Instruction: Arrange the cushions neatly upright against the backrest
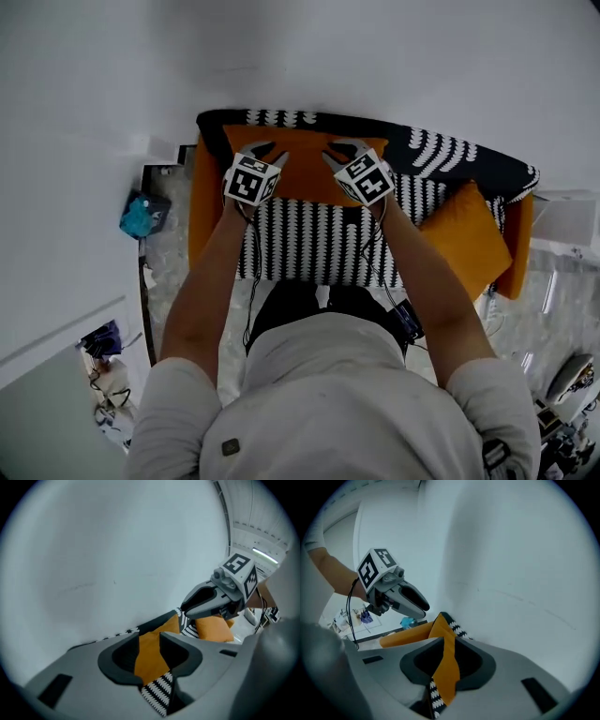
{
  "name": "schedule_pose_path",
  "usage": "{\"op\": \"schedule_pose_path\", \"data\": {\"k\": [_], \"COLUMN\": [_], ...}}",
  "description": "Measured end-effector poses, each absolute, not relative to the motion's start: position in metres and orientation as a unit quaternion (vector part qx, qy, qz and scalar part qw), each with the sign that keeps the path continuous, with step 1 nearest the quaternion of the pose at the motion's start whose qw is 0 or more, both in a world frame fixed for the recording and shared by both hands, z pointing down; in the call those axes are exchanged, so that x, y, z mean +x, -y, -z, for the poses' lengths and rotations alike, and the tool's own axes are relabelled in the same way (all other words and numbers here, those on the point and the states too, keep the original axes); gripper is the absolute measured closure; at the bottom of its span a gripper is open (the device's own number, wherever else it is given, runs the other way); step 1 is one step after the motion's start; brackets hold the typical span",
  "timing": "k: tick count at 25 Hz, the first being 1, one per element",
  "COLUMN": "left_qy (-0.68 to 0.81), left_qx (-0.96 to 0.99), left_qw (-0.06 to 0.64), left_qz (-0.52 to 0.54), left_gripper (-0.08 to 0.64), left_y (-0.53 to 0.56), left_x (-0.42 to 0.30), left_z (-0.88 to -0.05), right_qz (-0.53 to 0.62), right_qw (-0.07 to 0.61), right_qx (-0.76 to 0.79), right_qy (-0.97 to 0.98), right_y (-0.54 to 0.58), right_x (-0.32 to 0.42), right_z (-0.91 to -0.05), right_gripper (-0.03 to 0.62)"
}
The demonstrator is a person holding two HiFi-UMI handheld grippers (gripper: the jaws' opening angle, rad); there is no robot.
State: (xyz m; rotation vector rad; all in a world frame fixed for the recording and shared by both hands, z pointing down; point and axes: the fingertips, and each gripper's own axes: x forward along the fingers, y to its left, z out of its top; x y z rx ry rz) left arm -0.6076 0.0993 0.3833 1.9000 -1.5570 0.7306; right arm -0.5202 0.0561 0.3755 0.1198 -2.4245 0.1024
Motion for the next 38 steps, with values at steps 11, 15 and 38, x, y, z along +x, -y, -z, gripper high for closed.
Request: {"op": "schedule_pose_path", "data": {"k": [11, 15, 38], "left_qy": [0.648, 0.67, 0.751], "left_qx": [0.713, 0.705, 0.648], "left_qw": [0.221, 0.201, 0.119], "left_qz": [-0.152, -0.121, -0.044], "left_gripper": [0.518, 0.539, 0.551], "left_y": [-0.131, -0.141, -0.184], "left_x": [-0.549, -0.537, -0.448], "left_z": [-0.272, -0.237, -0.155], "right_qz": [-0.031, -0.035, -0.022], "right_qw": [0.257, 0.229, 0.129], "right_qx": [0.088, 0.09, 0.041], "right_qy": [0.962, 0.969, 0.991], "right_y": [-0.081, -0.096, -0.139], "right_x": [-0.475, -0.463, -0.389], "right_z": [-0.28, -0.25, -0.165], "right_gripper": [0.549, 0.559, 0.568]}}
